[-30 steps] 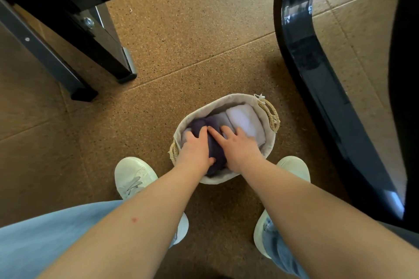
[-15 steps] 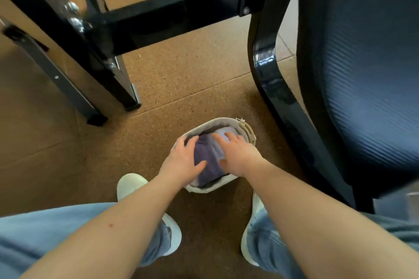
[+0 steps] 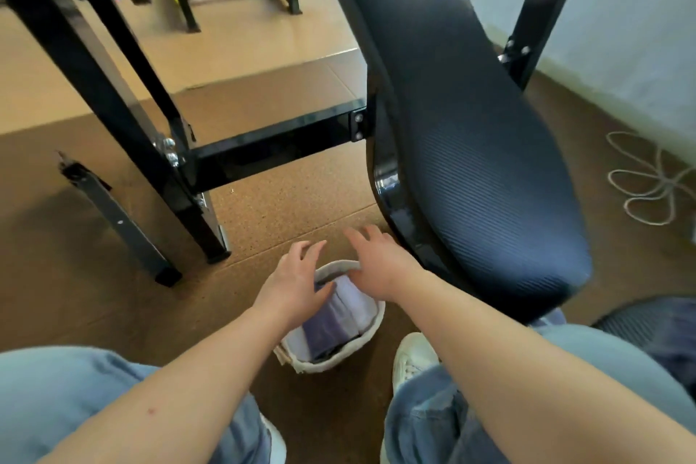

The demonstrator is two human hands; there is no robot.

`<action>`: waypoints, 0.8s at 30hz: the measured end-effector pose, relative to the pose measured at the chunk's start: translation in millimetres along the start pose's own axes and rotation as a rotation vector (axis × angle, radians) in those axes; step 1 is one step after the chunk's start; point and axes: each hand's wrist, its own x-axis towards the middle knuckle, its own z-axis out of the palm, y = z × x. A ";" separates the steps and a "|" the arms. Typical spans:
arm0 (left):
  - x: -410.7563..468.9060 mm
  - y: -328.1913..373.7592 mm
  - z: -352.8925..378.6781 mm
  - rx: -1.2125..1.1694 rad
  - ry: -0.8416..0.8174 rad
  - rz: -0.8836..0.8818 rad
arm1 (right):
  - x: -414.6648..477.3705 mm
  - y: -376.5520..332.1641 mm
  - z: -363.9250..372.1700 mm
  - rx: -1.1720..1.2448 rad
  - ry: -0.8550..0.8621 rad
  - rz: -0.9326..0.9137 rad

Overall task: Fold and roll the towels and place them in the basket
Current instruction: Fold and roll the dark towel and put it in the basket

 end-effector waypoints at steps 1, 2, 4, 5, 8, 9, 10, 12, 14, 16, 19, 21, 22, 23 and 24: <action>-0.8 10.4 -7.3 0.002 0.008 0.022 | -7.7 0.7 -12.2 0.000 0.033 -0.001; -1.7 22.0 -14.5 0.006 0.023 0.045 | -15.6 2.0 -23.8 0.002 0.065 -0.002; -3.4 47.0 -26.8 0.016 0.076 0.084 | -31.9 6.3 -45.6 0.003 0.127 0.001; -5.0 60.6 -32.1 0.018 0.110 0.098 | -40.4 9.1 -55.6 -0.001 0.157 0.010; -10.8 100.0 -44.5 -0.006 0.184 0.149 | -65.8 20.0 -82.6 -0.005 0.229 0.053; -12.0 112.2 -47.8 -0.017 0.198 0.177 | -75.0 24.1 -91.2 -0.001 0.253 0.069; -12.8 123.5 -51.0 -0.022 0.209 0.211 | -84.5 29.0 -99.6 0.004 0.274 0.085; -14.2 145.5 -57.2 -0.038 0.214 0.294 | -104.5 39.7 -115.5 0.003 0.299 0.124; -16.7 168.2 -62.7 -0.071 0.191 0.382 | -125.7 51.9 -130.1 -0.012 0.316 0.165; -20.2 192.5 -67.2 -0.070 0.174 0.468 | -147.5 65.3 -144.2 -0.023 0.337 0.215; -26.5 231.3 -69.0 -0.071 0.136 0.585 | -183.0 85.7 -161.8 -0.036 0.365 0.298; -31.2 259.0 -68.1 -0.101 0.088 0.649 | -207.8 100.8 -170.6 -0.070 0.358 0.357; -33.9 273.4 -67.3 -0.131 0.058 0.669 | -220.7 108.6 -174.0 -0.107 0.340 0.392; -37.3 287.7 -65.9 -0.168 0.031 0.682 | -234.3 115.3 -177.3 -0.153 0.313 0.435; -41.7 301.3 -64.2 -0.207 0.004 0.683 | -247.2 122.9 -178.9 -0.199 0.289 0.480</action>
